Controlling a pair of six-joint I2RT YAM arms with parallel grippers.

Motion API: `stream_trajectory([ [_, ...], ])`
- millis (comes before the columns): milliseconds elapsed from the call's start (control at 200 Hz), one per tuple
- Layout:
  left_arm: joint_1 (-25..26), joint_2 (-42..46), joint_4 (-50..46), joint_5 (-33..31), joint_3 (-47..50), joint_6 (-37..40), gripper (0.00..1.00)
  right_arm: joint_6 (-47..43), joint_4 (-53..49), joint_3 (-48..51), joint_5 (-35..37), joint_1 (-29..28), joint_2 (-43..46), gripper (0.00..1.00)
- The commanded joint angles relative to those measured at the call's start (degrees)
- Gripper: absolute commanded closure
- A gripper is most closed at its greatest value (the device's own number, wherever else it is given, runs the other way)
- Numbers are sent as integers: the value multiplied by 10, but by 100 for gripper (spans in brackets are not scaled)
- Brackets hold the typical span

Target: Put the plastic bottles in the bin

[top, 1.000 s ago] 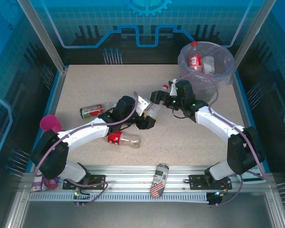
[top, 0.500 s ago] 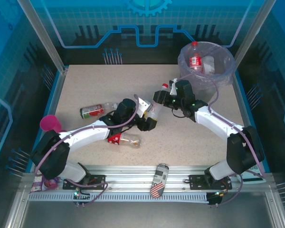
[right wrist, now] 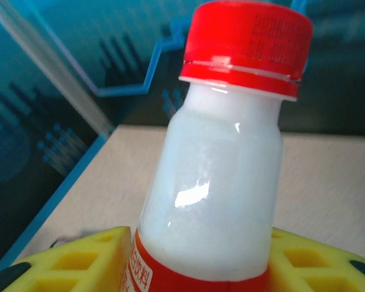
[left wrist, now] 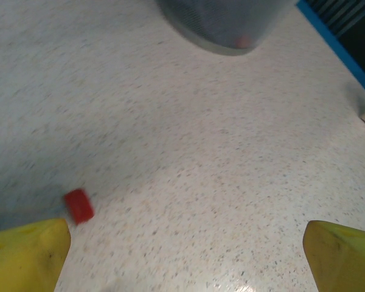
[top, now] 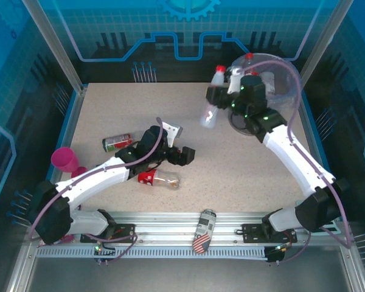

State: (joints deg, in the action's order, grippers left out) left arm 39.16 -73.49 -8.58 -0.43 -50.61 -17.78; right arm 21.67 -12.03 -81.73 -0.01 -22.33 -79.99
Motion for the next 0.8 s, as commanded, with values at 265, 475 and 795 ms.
stream_trajectory([
  [265, -20, 95, -152, -66, 28, -156, 1, -212, 55, -113, 197, 149, -6, 56],
  [475, -22, 118, -179, -84, 52, -169, 1, -253, 25, -184, 223, 196, -94, 56],
  [795, -25, 123, -210, -90, 68, -190, 1, -298, -59, -252, 260, 209, -197, 56],
])
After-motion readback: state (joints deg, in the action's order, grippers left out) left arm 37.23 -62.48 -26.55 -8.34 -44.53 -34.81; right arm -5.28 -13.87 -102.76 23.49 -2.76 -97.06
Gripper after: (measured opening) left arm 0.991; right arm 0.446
